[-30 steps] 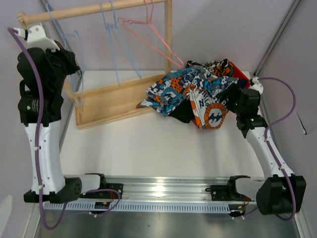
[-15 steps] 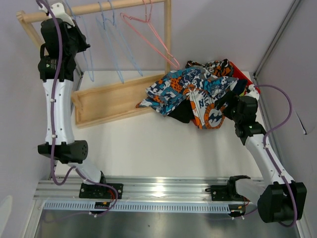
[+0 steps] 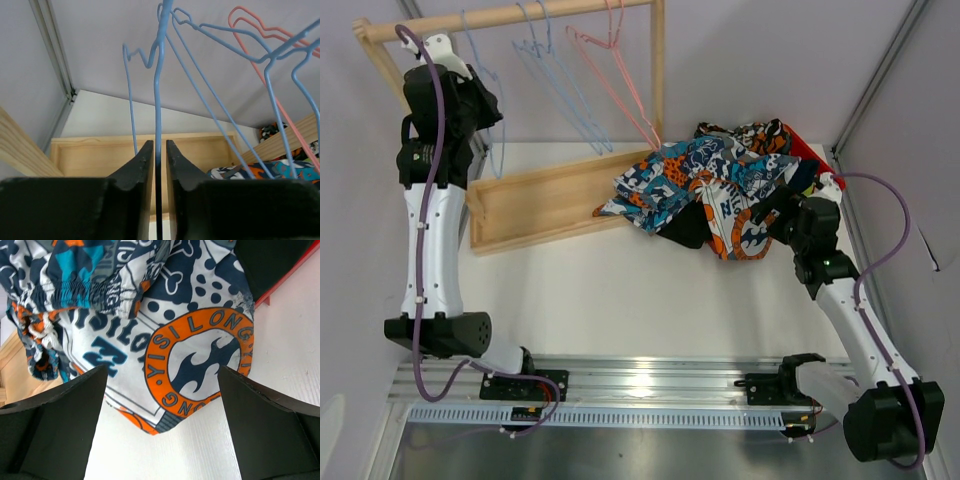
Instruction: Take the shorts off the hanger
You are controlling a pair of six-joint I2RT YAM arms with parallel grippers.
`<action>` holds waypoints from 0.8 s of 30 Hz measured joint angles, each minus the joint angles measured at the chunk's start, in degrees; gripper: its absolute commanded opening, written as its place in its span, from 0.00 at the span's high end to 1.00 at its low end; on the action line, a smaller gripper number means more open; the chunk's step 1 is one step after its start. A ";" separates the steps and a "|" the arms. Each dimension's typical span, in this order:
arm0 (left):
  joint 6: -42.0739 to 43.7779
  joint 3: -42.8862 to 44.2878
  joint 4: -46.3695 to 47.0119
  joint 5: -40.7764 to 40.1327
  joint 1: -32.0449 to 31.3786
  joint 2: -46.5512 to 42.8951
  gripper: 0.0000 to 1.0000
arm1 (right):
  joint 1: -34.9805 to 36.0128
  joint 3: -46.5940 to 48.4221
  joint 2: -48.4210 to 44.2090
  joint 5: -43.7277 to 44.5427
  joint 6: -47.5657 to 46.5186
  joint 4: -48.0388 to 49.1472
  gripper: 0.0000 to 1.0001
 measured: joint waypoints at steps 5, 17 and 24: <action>0.28 -1.33 -0.17 0.37 0.00 -2.82 0.19 | 0.46 0.00 -3.43 0.48 -0.24 -2.82 0.01; -0.44 -13.31 -1.01 2.73 0.00 -17.25 0.01 | 0.57 5.95 -14.53 1.46 -2.01 -13.11 0.01; -1.29 -25.18 -2.51 6.95 0.00 -34.21 0.01 | 0.57 16.15 -21.24 -1.62 -5.81 -19.98 0.00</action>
